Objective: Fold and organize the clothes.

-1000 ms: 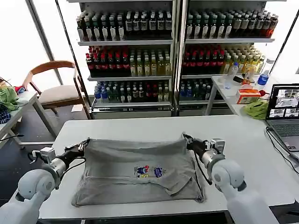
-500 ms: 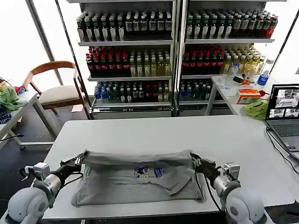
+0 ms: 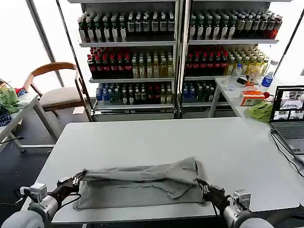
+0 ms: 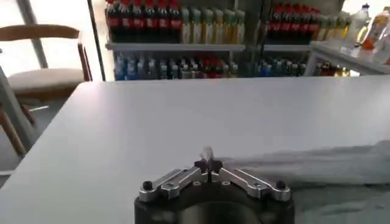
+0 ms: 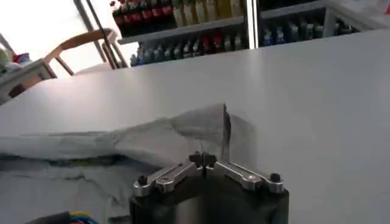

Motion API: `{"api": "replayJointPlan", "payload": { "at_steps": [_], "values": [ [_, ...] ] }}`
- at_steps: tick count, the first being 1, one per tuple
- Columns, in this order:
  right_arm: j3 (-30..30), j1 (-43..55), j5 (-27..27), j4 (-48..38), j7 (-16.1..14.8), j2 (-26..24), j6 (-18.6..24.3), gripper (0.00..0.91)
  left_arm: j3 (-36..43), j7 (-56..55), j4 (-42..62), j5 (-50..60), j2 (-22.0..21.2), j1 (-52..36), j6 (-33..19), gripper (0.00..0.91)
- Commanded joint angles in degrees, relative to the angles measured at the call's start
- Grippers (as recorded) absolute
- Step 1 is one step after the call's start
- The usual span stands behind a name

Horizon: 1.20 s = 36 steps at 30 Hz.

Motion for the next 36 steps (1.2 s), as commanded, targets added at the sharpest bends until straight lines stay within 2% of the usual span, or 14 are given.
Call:
{"api": "replayJointPlan", "payload": {
  "at_steps": [1, 4, 5, 6, 7, 8, 16, 22, 24, 26, 27, 28, 34, 36],
  "values": [
    [1.05, -4.39, -1.18, 1.42, -0.23, 0.05, 0.01, 0.000, -1.67, 0.50, -1.15, 3.29, -1.22, 4.81, 0.04, 0.000],
    [0.83, -4.59, -1.84, 1.38, -0.55, 0.16, 0.02, 0.000, -1.47, 0.76, -0.77, 4.52, -1.63, 5.76, -0.04, 0.010],
    [0.77, -4.59, -2.02, 1.36, -0.61, 0.21, 0.02, 0.000, -1.42, 1.03, -0.73, 5.07, -1.90, 5.96, -0.15, 0.060],
    [0.75, -4.62, -2.03, 1.40, -0.70, 0.25, 0.02, 0.413, -1.40, 0.98, -0.85, 5.19, -2.08, 6.06, -0.13, 0.494],
    [0.68, -4.67, -2.38, 1.57, -0.55, 0.37, 0.02, 0.806, -1.32, 0.86, -1.24, 4.17, -2.41, 6.15, -0.02, 0.806],
    [0.66, -4.70, -2.55, 1.61, -0.58, 0.44, 0.05, 0.907, -1.40, 0.90, -1.45, 3.42, -2.57, 6.28, 0.17, 0.907],
    [0.81, -3.52, -2.71, 2.53, -1.76, 0.65, 0.13, 0.907, -1.81, -0.37, -2.24, 3.21, -3.33, 5.21, -0.19, 0.907],
    [1.99, -2.96, -3.10, 3.64, -3.91, 0.36, 1.42, 0.907, -4.47, -1.98, -2.97, 0.94, -3.65, 3.83, -0.44, 0.907],
    [2.22, -2.82, -5.60, 3.92, -4.77, 0.33, 5.14, 0.907, -5.19, -3.67, -3.46, -0.23, -4.02, 3.98, -0.57, 0.907],
    [2.39, -2.84, -10.64, 3.60, -6.13, 0.49, 10.81, 0.907, -5.64, -4.94, -4.80, -0.65, -4.89, 4.52, -1.16, 0.907],
    [2.43, -2.86, -11.44, 3.54, -6.40, 0.54, 11.92, 0.907, -5.66, -5.17, -5.31, -0.62, -5.55, 4.95, -1.58, 0.907],
    [2.71, -2.88, -13.46, 3.37, -6.80, 0.95, 16.33, 0.907, -5.48, -5.85, -5.88, -0.60, -6.65, 5.48, -2.52, 0.907],
    [4.27, -3.27, -17.80, 0.89, -9.42, 1.71, 29.34, 0.907, -3.89, -8.68, -6.56, -0.49, -11.59, 6.90, -6.74, 0.907],
    [4.77, -3.55, -19.69, -0.88, -10.54, 2.01, 34.82, 0.907, -3.52, -8.54, -6.15, -0.37, -12.53, 7.21, -7.09, 0.907]
  ]
}}
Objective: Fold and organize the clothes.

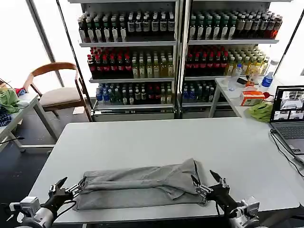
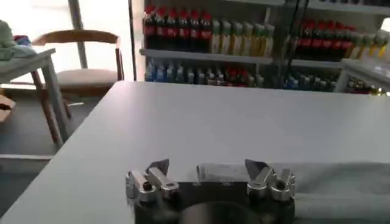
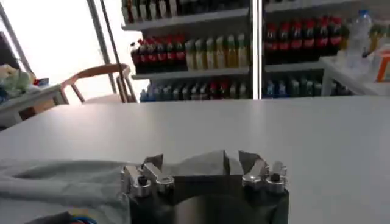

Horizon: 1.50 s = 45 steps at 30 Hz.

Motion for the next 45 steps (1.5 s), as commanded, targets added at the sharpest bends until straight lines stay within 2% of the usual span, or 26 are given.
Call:
{"api": "replayJointPlan", "payload": {
  "at_steps": [1, 2, 4, 19, 30, 31, 32, 33, 34, 35, 37, 45],
  "values": [
    [1.15, -0.16, -7.76, -3.09, -3.34, 0.55, 18.93, 0.907, 0.33, -2.60, -0.87, -0.43, -5.32, 1.20, -3.52, 0.907],
    [1.26, -0.26, -8.26, -3.95, -4.03, 1.07, 20.97, 0.907, 0.67, -2.61, -0.42, -0.35, -6.00, 1.09, -3.58, 0.907],
    [1.26, -0.42, -8.41, -4.68, -4.02, 1.62, 21.66, 0.907, 1.12, -2.56, 0.51, -0.12, -6.66, 0.99, -3.69, 0.907],
    [1.13, -1.83, -9.87, -6.47, -2.27, 1.80, 21.28, 0.907, 4.48, -1.67, 4.28, 2.99, -11.31, -0.84, -5.45, 0.907],
    [0.89, -2.16, -9.50, -6.16, -2.08, 1.63, 20.72, 0.907, 6.59, -1.14, 6.19, 4.24, -12.18, -1.99, -5.75, 0.907],
    [0.87, -2.15, -9.49, -6.13, -2.06, 1.63, 20.70, 0.907, 6.70, -1.16, 6.34, 4.47, -12.26, -2.02, -5.78, 0.786],
    [0.79, -2.11, -9.37, -6.09, -2.10, 1.65, 20.63, 0.907, 6.73, -0.98, 6.54, 4.60, -12.34, -2.05, -5.89, 0.514],
    [0.66, -2.03, -9.19, -6.03, -2.07, 1.71, 20.55, 0.907, 6.82, -0.91, 6.94, 4.70, -12.39, -2.09, -5.91, 0.393],
    [0.59, -1.98, -9.14, -5.99, -2.06, 1.76, 20.48, 0.907, 6.88, -0.91, 7.07, 4.78, -12.44, -2.09, -5.94, 0.191],
    [0.48, -1.91, -9.16, -5.94, -2.09, 1.78, 20.40, 0.907, 6.98, -0.73, 7.27, 4.77, -12.47, -2.17, -6.13, 0.131],
    [0.39, -1.89, -9.16, -5.84, -2.09, 1.76, 20.32, 0.907, 7.11, -0.67, 7.47, 4.96, -12.51, -2.22, -6.16, 0.020],
    [0.69, -2.06, -8.81, -5.48, -1.90, 1.57, 20.04, 0.907, 7.77, 0.06, 8.21, 5.71, -12.87, -2.17, -6.87, 0.000]
  ]
}}
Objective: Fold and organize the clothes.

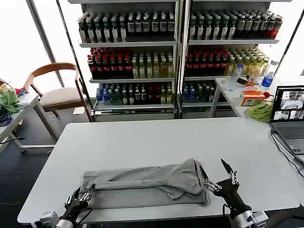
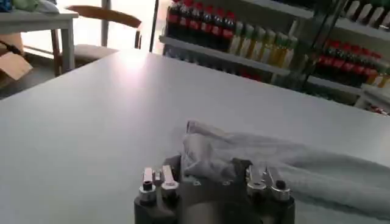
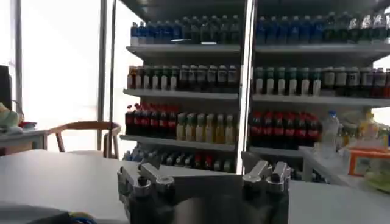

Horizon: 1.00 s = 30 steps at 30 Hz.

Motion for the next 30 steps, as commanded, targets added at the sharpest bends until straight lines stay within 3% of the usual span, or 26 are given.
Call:
{"api": "replayJointPlan", "payload": {
  "at_steps": [1, 15, 30],
  "values": [
    [0.06, -0.03, -0.07, 0.00, 0.05, 0.05, 0.40, 0.907, 0.83, 0.27, 0.69, 0.43, -0.41, 0.11, -0.12, 0.000],
    [-1.48, 0.25, -0.13, -0.19, 1.10, 0.76, -0.28, 0.907, -0.07, -0.05, 0.36, 0.75, 0.35, -1.51, -0.09, 0.000],
    [-2.11, 1.69, 0.86, -0.08, 1.75, 0.27, -1.16, 0.907, -14.41, 2.45, 9.22, -5.84, 14.18, -6.25, 2.39, 0.000]
  ]
}}
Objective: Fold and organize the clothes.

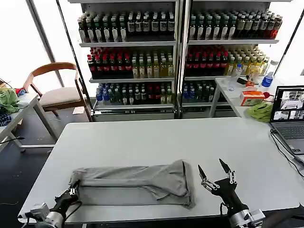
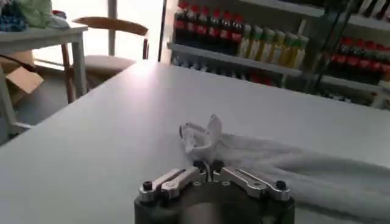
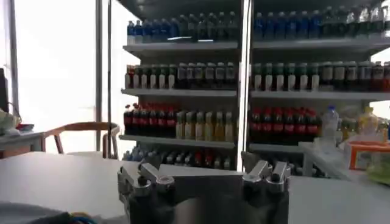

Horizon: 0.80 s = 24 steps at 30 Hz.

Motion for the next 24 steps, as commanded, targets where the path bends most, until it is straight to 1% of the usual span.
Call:
{"api": "replayJointPlan", "payload": {
  "at_steps": [1, 7, 14, 18, 24],
  "values": [
    [-0.09, 0.13, 0.44, 0.25, 0.16, -0.08, -0.20, 0.907, -10.18, 1.95, 5.51, -3.17, 8.57, -2.18, 1.66, 0.000],
    [-0.07, 0.31, 0.42, -0.03, 0.33, -0.08, -0.14, 0.907, -16.04, 4.71, 8.62, -2.69, 9.48, -2.36, 4.93, 0.000],
    [-0.09, 0.19, 0.45, 0.29, 0.46, -0.26, -0.36, 0.907, -23.60, 6.02, 10.95, -2.77, 12.14, -2.99, 5.21, 0.000],
    [-0.05, 0.16, 0.44, 0.53, 0.49, -0.17, -0.35, 0.907, -26.49, 6.00, 5.61, -3.15, 12.71, -1.13, 5.68, 0.000],
    [-0.07, 0.04, 0.36, 1.03, 0.51, 0.07, -0.33, 0.907, -25.19, 5.35, -5.05, -4.69, 11.90, 0.78, 7.10, 0.000]
  ]
}}
